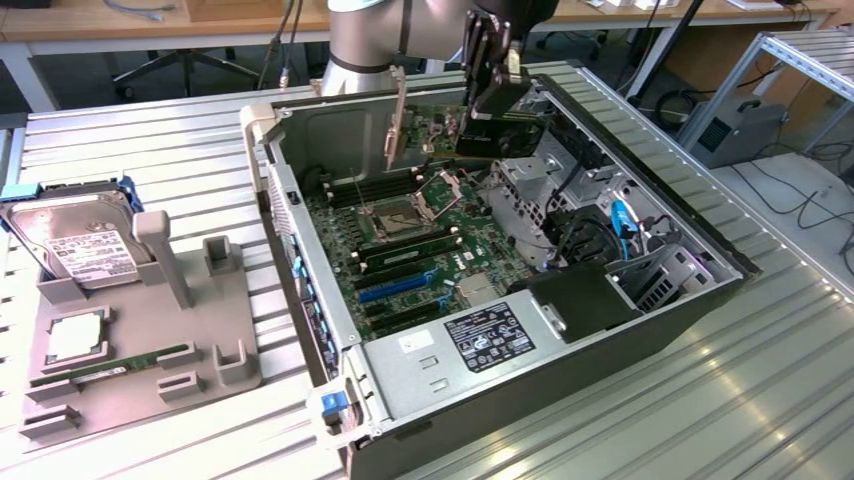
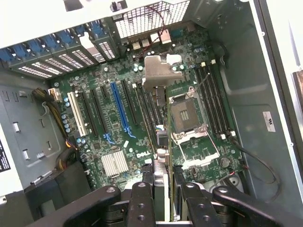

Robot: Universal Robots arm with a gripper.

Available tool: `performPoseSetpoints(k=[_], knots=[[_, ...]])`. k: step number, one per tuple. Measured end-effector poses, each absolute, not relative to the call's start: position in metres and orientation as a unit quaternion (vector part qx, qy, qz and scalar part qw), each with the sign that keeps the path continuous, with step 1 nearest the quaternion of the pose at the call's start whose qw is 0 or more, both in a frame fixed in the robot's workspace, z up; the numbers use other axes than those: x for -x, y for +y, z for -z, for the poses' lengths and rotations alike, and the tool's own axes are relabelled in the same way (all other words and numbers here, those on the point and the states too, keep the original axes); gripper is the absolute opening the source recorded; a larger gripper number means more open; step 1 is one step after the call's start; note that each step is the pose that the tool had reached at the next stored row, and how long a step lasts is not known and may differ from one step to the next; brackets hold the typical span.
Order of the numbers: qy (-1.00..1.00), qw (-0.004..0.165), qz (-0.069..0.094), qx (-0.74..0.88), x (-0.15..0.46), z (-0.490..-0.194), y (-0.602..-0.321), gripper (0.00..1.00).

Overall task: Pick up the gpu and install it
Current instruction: 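Insert the gpu into the slot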

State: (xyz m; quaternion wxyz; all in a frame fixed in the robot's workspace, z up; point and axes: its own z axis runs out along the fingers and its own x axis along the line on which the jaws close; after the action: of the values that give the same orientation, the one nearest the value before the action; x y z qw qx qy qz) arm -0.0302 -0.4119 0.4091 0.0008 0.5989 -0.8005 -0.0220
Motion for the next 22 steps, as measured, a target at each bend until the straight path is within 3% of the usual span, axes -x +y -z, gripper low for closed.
performPoseSetpoints(k=[22], knots=[[-0.780, 0.002, 0.022, -0.625, 0.0302, -0.4087, -0.4119, 0.27]])
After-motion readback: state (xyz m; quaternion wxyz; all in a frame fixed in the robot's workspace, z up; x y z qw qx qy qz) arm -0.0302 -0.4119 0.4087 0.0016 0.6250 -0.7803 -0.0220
